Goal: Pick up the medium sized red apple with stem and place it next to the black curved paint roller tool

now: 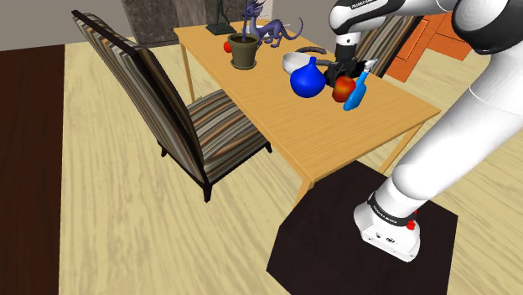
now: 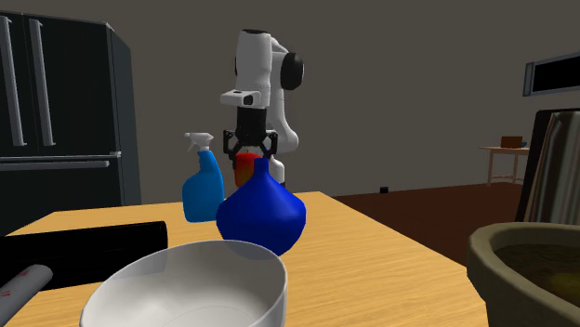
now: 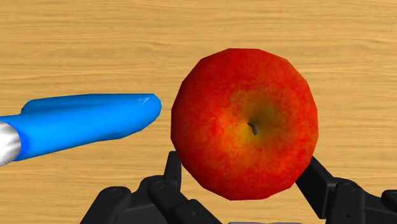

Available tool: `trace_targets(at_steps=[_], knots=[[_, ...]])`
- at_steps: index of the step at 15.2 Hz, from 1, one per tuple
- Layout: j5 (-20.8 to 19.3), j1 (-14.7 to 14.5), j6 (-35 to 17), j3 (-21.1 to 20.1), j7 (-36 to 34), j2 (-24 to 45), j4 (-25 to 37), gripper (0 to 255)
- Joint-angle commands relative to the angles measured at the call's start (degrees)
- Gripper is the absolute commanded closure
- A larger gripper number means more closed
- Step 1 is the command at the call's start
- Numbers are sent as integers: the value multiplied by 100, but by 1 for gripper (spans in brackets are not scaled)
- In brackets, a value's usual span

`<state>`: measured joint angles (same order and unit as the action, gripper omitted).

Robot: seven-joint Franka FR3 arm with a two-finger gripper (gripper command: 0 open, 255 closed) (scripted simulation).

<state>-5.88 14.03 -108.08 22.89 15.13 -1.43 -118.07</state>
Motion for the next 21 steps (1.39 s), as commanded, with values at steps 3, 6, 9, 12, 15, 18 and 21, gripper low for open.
trace_targets(at_steps=[3, 6, 9, 12, 15, 18, 21], knots=[[-22, -8, 299, -11, -1, -85, 216, 255], [-35, -14, 526, -19, 1, -141, 391, 255], [-44, -19, 754, -28, 7, -184, 578, 255], [-49, -24, 981, -35, 16, -216, 776, 255], [-51, -29, 1210, -42, 28, -236, 986, 255], [-50, -33, 1439, -48, 43, -244, 1208, 255], [-4, 97, 1435, 109, 348, 4, 1462, 255]])
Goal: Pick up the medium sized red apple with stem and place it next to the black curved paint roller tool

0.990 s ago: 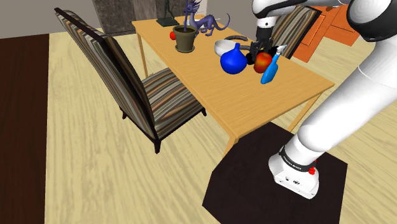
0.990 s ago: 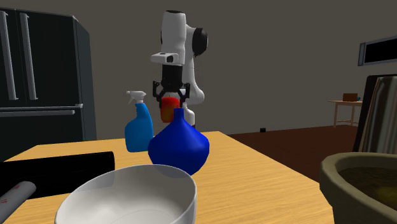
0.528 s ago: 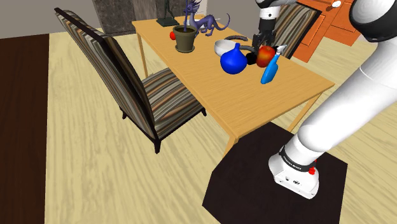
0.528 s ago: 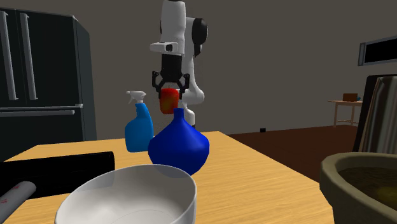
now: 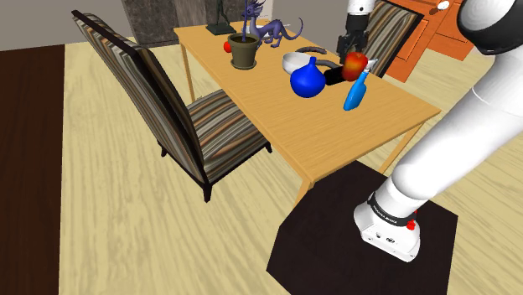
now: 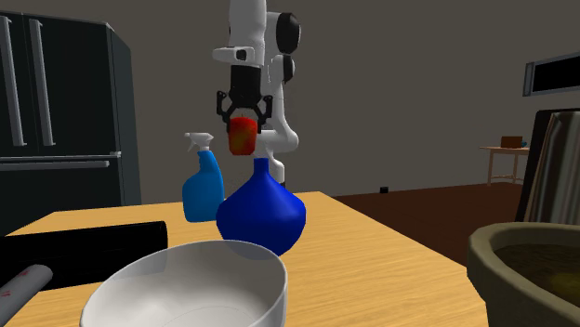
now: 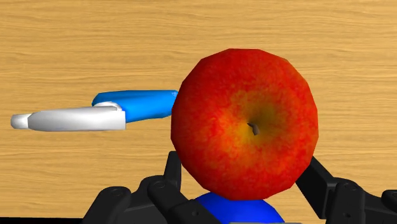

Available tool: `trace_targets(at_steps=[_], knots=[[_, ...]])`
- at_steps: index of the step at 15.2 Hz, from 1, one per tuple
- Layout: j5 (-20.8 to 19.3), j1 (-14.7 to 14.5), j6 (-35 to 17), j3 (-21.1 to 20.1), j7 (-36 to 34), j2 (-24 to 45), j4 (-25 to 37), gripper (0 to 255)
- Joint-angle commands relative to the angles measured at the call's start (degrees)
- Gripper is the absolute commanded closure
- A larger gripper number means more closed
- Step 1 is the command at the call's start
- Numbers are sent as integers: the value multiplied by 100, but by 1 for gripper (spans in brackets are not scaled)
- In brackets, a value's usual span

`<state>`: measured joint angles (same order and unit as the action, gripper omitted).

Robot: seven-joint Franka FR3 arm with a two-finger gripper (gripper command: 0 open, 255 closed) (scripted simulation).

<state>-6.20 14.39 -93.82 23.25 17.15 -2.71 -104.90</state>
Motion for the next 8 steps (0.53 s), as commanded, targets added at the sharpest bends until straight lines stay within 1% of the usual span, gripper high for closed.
trace_targets(at_steps=[1, 5, 8], knots=[[61, 128, -3, 150, 300, 265, 269, 255], [255, 442, -21, 419, 917, 864, 847, 255], [463, 730, 14, 578, 1376, 1380, 1378, 255]])
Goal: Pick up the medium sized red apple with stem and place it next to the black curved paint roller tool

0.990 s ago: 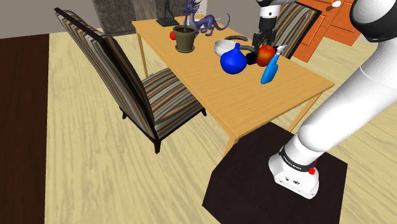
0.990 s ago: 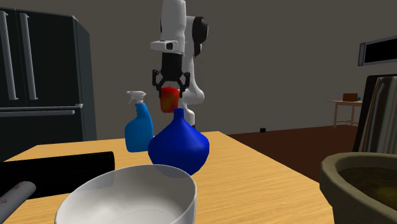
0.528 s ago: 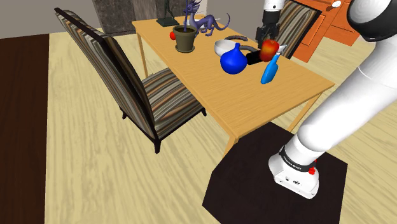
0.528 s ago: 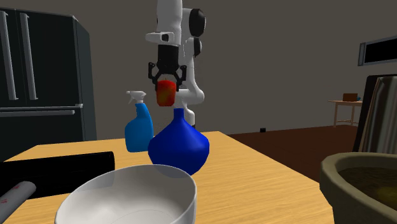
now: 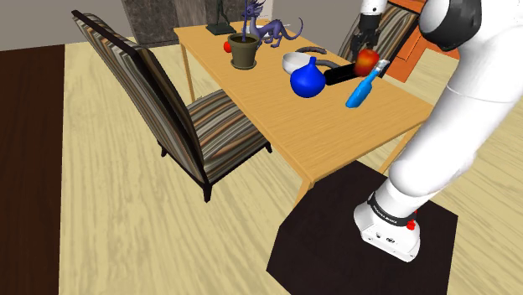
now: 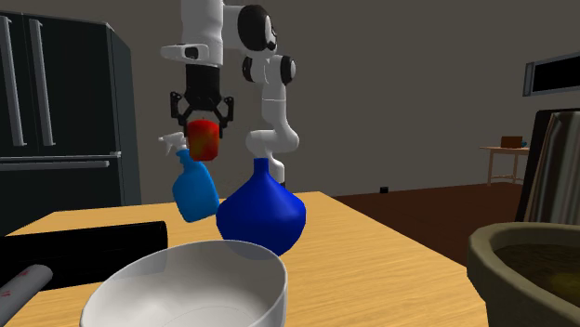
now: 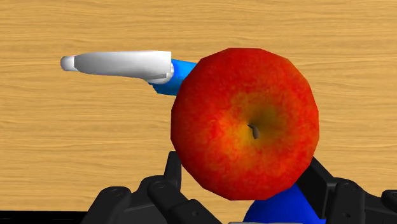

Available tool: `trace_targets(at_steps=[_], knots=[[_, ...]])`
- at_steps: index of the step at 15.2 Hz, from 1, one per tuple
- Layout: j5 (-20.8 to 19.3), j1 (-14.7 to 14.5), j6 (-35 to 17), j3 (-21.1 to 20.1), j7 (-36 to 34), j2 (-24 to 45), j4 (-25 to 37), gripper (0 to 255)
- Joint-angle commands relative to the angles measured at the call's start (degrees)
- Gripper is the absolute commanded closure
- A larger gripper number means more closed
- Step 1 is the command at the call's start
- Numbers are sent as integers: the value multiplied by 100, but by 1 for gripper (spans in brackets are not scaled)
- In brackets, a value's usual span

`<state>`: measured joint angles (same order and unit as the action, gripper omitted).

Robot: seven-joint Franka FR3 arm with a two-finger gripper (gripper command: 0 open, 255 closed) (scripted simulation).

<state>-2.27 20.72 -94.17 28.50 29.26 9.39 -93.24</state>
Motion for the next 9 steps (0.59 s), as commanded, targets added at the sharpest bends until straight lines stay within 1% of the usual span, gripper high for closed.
trace_targets(at_steps=[1, 5, 9], knots=[[148, 206, 72, 94, 314, 355, 411, 255], [500, 718, 243, 201, 879, 1154, 1339, 255], [885, 1370, 582, 205, 1357, 2080, 2578, 255]])
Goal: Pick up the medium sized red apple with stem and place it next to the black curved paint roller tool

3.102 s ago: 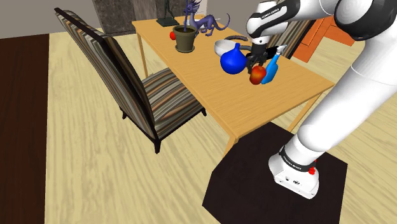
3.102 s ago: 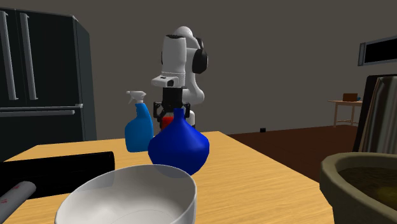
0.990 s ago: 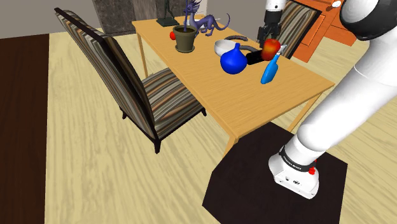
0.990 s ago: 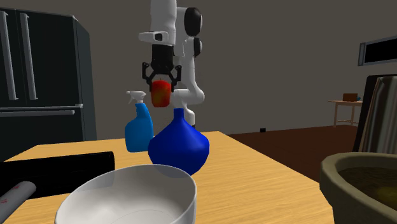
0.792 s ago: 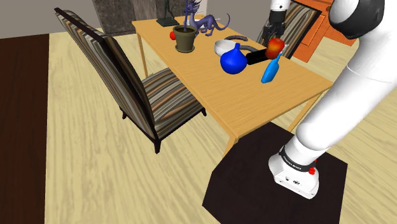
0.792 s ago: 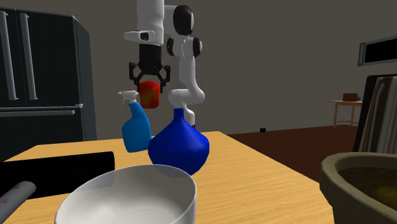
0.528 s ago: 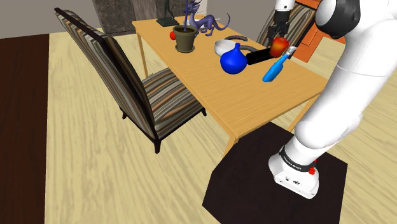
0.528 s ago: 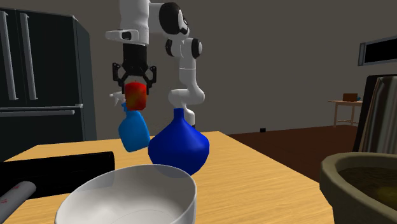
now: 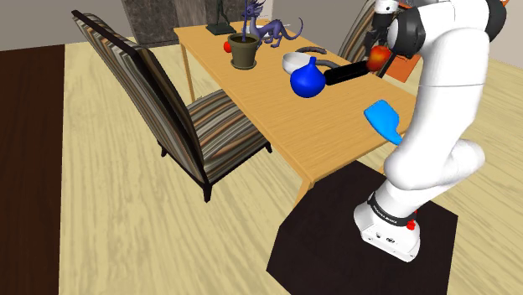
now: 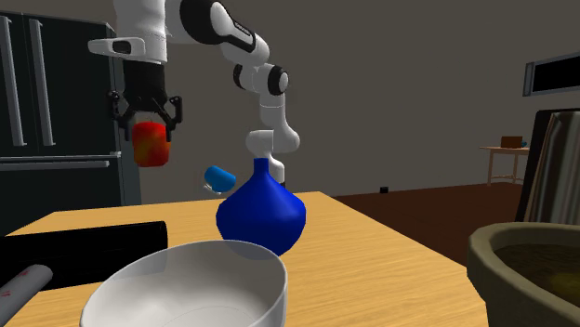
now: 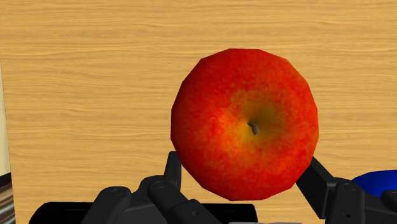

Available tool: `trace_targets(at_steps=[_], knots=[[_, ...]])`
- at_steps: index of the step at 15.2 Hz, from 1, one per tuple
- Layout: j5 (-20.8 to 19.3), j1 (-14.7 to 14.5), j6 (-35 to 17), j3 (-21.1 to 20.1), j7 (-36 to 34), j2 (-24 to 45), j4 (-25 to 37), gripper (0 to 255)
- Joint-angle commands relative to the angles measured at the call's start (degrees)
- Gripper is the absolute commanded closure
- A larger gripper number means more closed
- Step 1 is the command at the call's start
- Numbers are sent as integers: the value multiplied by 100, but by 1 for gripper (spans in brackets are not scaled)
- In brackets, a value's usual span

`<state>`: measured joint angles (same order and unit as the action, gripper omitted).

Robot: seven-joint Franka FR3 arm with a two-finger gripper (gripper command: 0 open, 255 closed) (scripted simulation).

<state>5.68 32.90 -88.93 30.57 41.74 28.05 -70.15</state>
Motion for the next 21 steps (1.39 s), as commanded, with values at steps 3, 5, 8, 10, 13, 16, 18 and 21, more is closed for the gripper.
trace_targets(at_steps=[3, 5, 8, 10, 13, 16, 18, 21], knots=[[402, 785, 518, -77, 376, 1085, 1622, 255], [522, 1087, 710, -145, 444, 1510, 2266, 255], [484, 961, 373, -124, 445, 1379, 1779, 255], [468, 895, 173, -115, 443, 1321, 1510, 255], [453, 816, -103, -108, 439, 1264, 1164, 255], [447, 755, -358, -108, 434, 1233, 868, 255], [448, 722, -519, -110, 431, 1226, 693, 255], [453, 681, -749, -116, 427, 1230, 458, 255]])
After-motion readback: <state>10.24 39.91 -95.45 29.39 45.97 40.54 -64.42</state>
